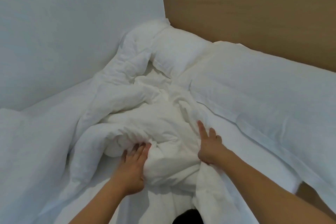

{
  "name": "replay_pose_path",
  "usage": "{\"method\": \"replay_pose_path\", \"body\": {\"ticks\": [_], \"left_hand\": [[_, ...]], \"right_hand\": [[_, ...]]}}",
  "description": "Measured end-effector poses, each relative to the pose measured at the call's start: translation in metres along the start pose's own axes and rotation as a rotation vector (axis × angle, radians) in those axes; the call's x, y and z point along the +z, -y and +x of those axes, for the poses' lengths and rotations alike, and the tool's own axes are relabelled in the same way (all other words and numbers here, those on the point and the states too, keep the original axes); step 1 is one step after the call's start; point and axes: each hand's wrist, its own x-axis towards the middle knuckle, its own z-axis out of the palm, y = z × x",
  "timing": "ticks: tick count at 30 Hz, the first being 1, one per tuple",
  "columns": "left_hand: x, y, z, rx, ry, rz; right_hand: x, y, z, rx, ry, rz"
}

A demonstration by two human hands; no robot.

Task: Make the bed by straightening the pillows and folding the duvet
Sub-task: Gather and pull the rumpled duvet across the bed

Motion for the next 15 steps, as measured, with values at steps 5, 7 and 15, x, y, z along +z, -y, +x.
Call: {"method": "replay_pose_path", "body": {"ticks": [5,7,15], "left_hand": [[-0.018,-0.023,0.009,-0.130,-0.229,-0.238],[-0.069,-0.039,0.018,-0.170,-0.362,-0.624],[-0.194,-0.018,0.041,-0.343,-0.240,-0.803]], "right_hand": [[-0.076,-0.023,0.007,-0.186,-0.044,0.537],[-0.134,-0.039,0.018,-0.147,-0.253,0.595],[-0.236,-0.044,0.007,-0.181,-0.191,-0.300]]}}
